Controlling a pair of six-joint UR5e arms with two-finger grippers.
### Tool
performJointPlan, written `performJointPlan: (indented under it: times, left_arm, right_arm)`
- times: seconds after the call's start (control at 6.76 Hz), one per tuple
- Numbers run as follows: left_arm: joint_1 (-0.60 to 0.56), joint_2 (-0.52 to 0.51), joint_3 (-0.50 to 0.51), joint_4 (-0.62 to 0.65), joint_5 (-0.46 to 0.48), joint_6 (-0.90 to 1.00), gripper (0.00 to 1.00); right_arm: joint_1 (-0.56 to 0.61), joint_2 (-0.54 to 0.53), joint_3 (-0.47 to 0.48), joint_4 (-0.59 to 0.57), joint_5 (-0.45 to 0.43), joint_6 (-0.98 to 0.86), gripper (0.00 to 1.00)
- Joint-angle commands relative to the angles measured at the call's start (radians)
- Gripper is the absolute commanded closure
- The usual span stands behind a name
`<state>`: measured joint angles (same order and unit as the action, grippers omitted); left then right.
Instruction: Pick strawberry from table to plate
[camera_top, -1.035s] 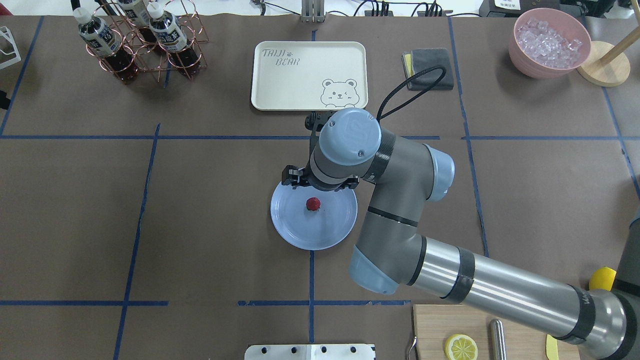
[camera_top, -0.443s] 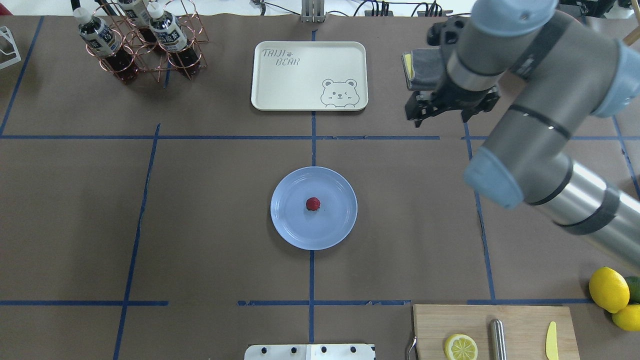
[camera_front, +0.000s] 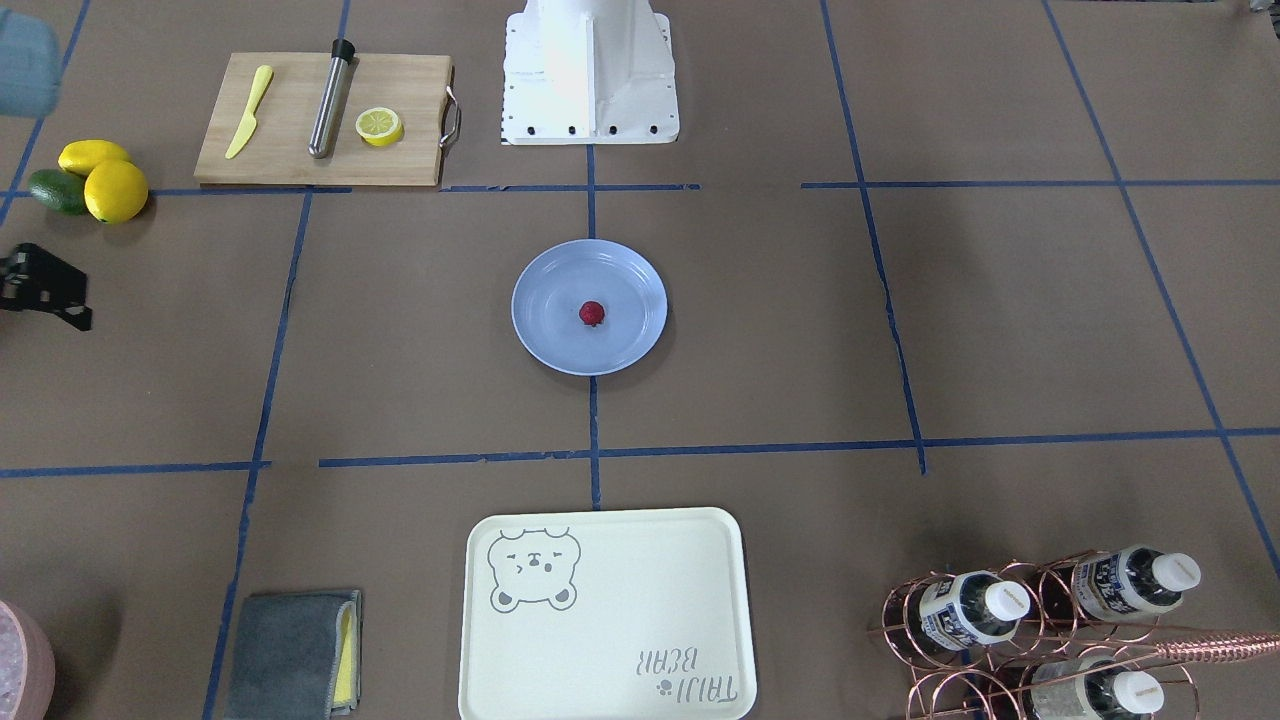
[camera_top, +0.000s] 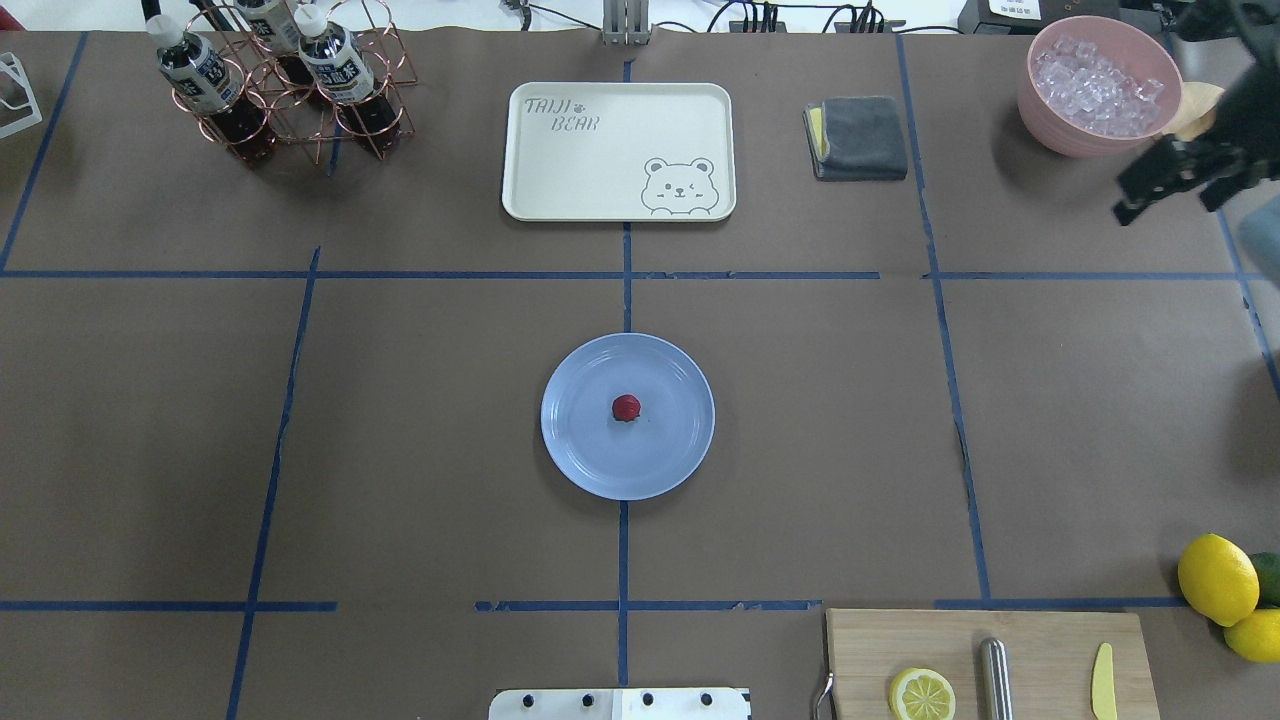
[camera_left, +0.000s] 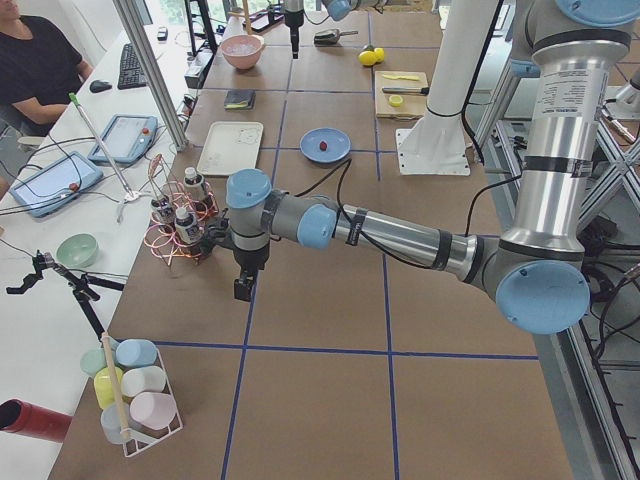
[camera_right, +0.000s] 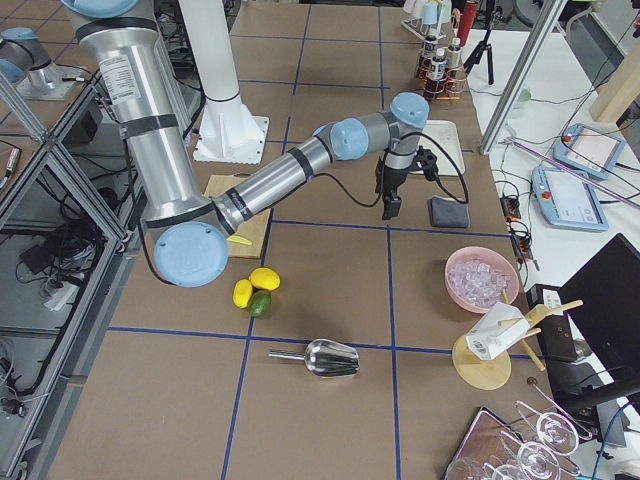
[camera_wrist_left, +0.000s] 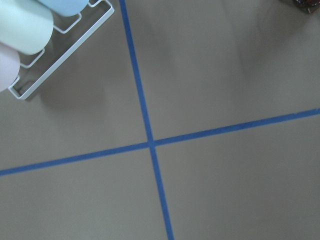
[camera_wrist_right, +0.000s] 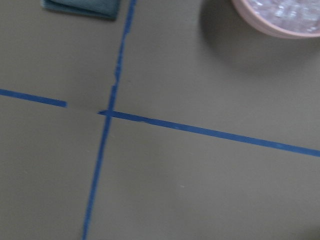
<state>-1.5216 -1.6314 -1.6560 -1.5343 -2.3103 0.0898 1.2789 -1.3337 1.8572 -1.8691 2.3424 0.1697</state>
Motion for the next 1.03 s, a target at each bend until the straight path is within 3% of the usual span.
performJointPlan:
  times: [0.0,0.15,0.59,0.89]
  left_arm:
    - [-0.009,0.015,0.013,0.008,-0.011,0.024,0.0]
    - [-0.009,0.022,0.013,0.003,-0.012,0.024,0.0]
    - [-0.009,0.033,0.005,0.006,-0.012,0.022,0.0]
    - [-0.008,0.033,0.013,0.006,-0.014,0.019,0.0]
  right_arm:
    - [0.225,-0.155,-0.058,-0.01,0.054,-0.295,0.0]
    - [0.249,-0.198,-0.125,0.017,0.049,-0.3,0.0]
    - [0.324,-0.262,-0.192,0.097,0.06,-0.305,0.0]
    - [0.341,-0.298,-0.211,0.249,0.06,-0.296,0.0]
